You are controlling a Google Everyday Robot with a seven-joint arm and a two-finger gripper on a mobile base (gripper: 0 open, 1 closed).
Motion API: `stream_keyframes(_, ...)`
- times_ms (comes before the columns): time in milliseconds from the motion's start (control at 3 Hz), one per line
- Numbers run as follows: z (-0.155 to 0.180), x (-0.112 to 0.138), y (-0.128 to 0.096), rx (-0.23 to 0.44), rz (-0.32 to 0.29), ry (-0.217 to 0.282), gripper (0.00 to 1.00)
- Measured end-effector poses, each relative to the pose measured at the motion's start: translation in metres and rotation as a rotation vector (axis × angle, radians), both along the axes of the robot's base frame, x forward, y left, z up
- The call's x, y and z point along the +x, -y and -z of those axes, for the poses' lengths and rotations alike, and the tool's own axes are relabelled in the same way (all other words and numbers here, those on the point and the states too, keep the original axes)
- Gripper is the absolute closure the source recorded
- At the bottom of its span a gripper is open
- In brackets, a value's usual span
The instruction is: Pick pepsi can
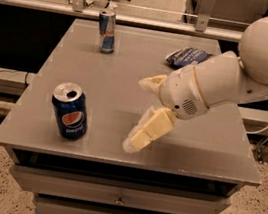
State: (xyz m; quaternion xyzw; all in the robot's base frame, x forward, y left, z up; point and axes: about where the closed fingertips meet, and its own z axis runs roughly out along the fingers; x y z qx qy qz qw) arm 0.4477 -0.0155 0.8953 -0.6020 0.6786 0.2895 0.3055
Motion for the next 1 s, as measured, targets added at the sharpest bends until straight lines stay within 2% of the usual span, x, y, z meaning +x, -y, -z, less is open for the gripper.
stream_keyframes(1000,0.020,0.014,-0.077,0.254,0.008,-0.037,0.00)
